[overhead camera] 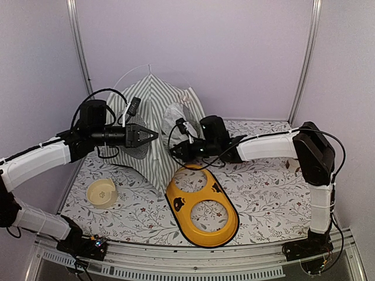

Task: Set up the pet tent
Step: Place the cushion in the tent.

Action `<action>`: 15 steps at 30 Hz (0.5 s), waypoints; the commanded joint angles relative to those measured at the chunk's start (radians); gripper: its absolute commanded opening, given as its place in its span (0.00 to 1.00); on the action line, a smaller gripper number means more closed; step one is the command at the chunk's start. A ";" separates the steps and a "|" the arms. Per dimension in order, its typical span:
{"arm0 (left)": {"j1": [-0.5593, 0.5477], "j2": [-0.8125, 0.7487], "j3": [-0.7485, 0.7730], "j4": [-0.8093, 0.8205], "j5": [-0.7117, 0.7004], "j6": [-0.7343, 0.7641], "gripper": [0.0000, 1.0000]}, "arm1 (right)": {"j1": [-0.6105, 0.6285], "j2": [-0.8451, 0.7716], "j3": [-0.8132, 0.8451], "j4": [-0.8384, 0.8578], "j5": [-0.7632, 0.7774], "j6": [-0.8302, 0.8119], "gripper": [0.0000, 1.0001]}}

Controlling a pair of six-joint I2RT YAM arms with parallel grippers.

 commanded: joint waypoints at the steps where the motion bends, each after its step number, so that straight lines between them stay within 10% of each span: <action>1: 0.080 -0.050 -0.053 -0.018 -0.054 0.010 0.00 | 0.067 -0.087 -0.111 0.052 -0.028 -0.088 0.02; 8: 0.092 -0.073 -0.166 0.047 0.078 0.042 0.00 | 0.000 -0.192 -0.146 0.085 -0.062 0.013 0.48; 15: 0.112 -0.112 -0.179 -0.032 0.070 0.123 0.00 | -0.013 -0.319 -0.189 0.086 0.026 0.001 0.72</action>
